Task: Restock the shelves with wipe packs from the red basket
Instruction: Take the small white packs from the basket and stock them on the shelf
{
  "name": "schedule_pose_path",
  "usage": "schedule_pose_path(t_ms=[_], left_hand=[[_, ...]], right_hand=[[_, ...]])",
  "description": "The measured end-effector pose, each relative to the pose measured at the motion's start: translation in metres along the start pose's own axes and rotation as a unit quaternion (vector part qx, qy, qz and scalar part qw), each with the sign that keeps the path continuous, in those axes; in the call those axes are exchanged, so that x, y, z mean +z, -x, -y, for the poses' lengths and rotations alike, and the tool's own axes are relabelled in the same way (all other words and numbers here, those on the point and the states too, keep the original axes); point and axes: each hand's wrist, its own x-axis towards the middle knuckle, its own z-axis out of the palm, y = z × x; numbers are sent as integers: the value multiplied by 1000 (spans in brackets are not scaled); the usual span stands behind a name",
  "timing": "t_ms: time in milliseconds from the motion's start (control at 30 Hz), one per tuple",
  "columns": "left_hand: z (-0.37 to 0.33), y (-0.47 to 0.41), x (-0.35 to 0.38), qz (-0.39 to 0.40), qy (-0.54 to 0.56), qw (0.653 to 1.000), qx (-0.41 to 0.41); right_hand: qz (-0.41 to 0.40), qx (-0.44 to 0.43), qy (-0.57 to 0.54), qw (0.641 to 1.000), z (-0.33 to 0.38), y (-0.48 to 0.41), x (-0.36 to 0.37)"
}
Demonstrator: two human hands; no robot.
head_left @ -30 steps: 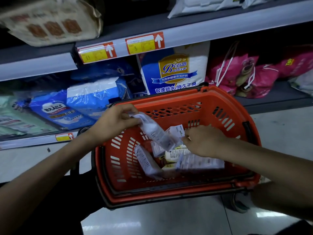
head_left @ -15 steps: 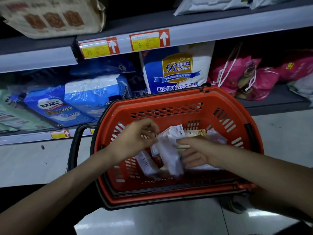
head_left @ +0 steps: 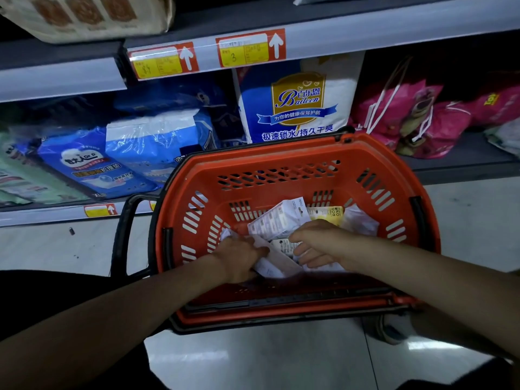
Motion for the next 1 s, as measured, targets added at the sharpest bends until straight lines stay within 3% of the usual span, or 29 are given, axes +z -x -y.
schedule_pose_path(t_ms=[100,267,467,733,900,1000], left_hand=[[-6,-4,-7,-35,-203,977,60],[-24,-11,-12,-93,-273,950,122],[-23,-15,-6,-109,-274,945,141],[-2,13,-41,-232,-170,953,98],[1,45,-62,-389,-123,908,97],[-1,56,-70,-443,-64,888,102]], right_hand=[[-7,-6,22,1000,-2,-1,1],[-25,-7,58,998,-5,0,3],[-16,-2,71,997,-3,1,0],[-33,-18,56,998,5,8,-16],[6,-74,-17,997,13,26,-12],[36,-162,43,985,17,35,-1]])
